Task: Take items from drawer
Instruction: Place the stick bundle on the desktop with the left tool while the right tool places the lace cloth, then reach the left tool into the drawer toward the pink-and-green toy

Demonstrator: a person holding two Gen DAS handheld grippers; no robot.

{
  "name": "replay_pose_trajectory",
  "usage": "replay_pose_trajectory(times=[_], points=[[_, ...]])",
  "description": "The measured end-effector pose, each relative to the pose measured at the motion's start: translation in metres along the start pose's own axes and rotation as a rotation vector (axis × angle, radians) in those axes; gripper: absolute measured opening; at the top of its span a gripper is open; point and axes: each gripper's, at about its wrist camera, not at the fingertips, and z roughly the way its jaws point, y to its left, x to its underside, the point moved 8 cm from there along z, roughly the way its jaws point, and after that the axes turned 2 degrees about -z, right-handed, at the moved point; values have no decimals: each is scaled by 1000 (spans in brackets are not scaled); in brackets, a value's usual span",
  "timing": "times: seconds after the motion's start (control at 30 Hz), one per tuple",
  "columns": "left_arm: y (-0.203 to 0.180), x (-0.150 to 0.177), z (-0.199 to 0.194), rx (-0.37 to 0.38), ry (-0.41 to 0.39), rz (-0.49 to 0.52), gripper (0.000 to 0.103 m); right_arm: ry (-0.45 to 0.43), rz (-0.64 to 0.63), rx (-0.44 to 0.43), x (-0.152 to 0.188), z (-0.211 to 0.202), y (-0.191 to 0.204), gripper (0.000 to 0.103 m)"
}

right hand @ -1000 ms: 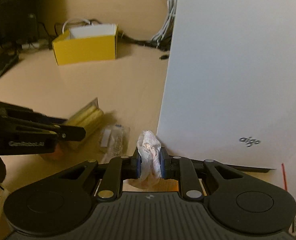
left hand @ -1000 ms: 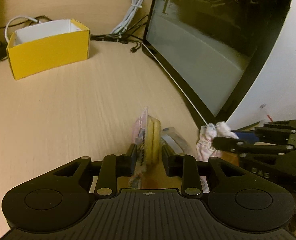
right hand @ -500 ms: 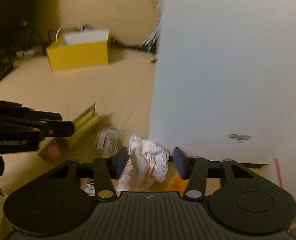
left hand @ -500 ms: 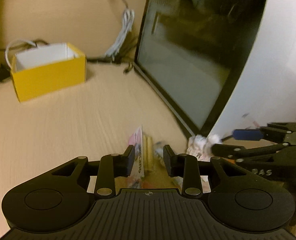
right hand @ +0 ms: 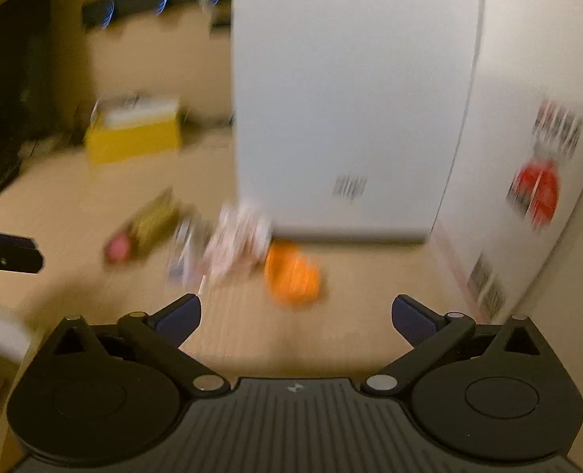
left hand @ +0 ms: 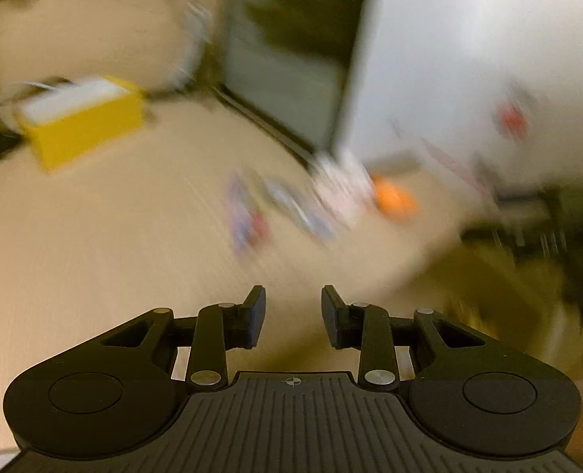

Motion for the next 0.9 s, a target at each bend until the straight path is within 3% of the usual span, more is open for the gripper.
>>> replay_pose_trajectory(times=[0.13, 0.33, 0.43, 0.6, 0.7, 0.83, 0.9], points=[[-25, 48, 30, 90, 248, 75, 34, 160, 39, -58, 29, 2, -8, 95], [-51, 94, 70, 181, 492, 119, 34, 316, 45, -64, 77, 4, -13, 95], [-55, 107, 83, 194, 603, 77, 34, 368, 52, -63, 93, 8, -14, 95], [-66, 126, 83, 273, 689, -46, 34, 397, 66, -74, 104, 13, -15, 95], [-68, 130, 94, 252, 702, -130, 33, 411, 82, -68, 109, 17, -19, 95], [-68, 116, 110, 178, 612, -164, 33, 415, 92, -51, 111, 17, -27, 95], [-68, 108, 120, 145, 567, -161, 40, 412, 89, -44, 110, 17, -29, 95]])
